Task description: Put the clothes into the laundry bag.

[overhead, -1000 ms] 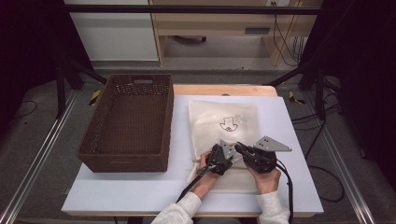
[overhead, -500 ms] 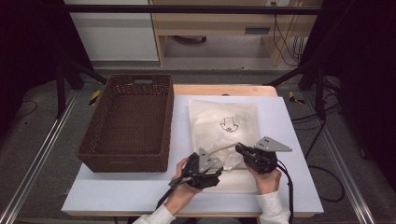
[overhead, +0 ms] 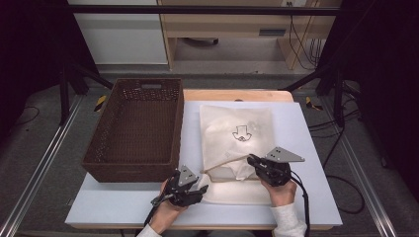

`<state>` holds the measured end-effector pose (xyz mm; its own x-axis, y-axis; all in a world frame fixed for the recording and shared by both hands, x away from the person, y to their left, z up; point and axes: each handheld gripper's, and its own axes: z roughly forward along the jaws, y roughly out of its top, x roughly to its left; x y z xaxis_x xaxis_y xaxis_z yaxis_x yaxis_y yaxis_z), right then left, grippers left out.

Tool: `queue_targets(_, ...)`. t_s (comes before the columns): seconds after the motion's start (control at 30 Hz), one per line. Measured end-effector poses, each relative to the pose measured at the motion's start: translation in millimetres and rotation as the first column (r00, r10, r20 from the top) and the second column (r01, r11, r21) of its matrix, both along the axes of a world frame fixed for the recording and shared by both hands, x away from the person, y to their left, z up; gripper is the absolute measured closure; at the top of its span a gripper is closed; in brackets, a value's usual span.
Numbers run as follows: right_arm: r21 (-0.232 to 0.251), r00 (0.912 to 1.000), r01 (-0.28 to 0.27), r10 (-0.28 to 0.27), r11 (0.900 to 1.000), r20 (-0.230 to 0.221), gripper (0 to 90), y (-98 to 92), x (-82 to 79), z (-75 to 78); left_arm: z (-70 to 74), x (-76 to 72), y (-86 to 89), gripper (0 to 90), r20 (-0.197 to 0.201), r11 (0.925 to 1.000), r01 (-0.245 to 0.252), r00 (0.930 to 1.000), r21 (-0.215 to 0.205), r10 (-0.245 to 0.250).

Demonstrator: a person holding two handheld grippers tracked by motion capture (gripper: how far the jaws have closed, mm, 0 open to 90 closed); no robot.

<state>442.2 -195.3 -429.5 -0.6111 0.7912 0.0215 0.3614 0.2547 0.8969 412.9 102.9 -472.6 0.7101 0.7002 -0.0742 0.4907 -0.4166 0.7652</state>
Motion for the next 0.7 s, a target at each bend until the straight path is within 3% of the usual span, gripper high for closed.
queue_targets(0.2, -0.023, 0.9999, -0.012, 0.012, 1.000, -0.001, 68.1, 5.3, -2.1, -4.6, -8.0, -0.4, -0.3, 80.4, -0.014, 0.9999, -0.007, 0.9999, 0.015, 0.007)
queue_targets(0.33, -0.039, 0.9991, -0.017, 0.019, 0.999, 0.038, 51.2, 8.7, -9.0, 0.1, -12.0, -2.1, -1.6, 82.2, -0.001, 0.9996, -0.011, 0.9999, 0.025, 0.011)
queue_targets(0.43, -0.056, 0.9968, -0.009, 0.013, 0.998, 0.079, 44.2, 10.2, -16.5, 8.2, -13.1, -3.7, -2.1, 82.3, 0.016, 0.9994, -0.014, 0.9998, 0.030, 0.014)
queue_targets(0.57, -0.026, 0.9943, -0.034, 0.036, 0.999, 0.100, 44.7, 12.1, -27.3, 17.3, -14.8, -4.3, -1.2, 82.2, 0.021, 0.9998, -0.013, 0.9997, 0.016, 0.013)
queue_targets(0.7, -0.021, 0.9979, -0.055, 0.056, 0.998, 0.032, 54.4, 20.0, -33.4, 14.1, -14.9, -4.7, -1.6, 82.1, 0.026, 0.9997, -0.013, 0.9996, 0.020, 0.012)
